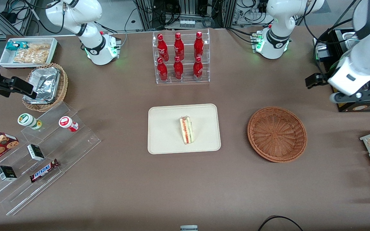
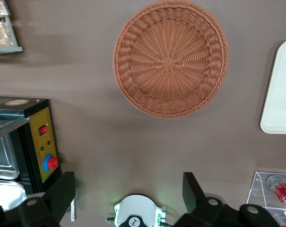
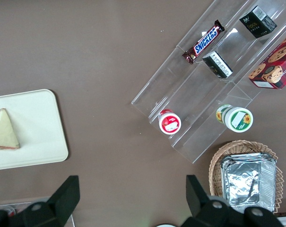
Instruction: Place sandwich from basket to tray
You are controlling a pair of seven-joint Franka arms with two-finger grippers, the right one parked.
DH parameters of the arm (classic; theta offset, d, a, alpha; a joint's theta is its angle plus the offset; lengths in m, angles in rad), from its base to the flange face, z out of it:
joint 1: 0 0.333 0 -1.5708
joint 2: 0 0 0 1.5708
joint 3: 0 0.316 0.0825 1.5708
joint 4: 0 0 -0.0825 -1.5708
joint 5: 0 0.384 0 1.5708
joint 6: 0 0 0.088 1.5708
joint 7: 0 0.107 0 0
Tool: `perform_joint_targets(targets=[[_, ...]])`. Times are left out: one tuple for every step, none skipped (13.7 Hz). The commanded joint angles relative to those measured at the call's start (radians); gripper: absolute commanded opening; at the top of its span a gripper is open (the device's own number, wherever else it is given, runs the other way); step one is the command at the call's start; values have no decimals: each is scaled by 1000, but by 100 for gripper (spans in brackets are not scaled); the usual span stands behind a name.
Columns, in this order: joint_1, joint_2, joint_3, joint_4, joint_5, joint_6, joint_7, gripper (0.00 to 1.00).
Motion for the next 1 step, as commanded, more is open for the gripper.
perform_joint_targets(targets=[[7, -17, 29, 13, 0, 6, 19, 100]])
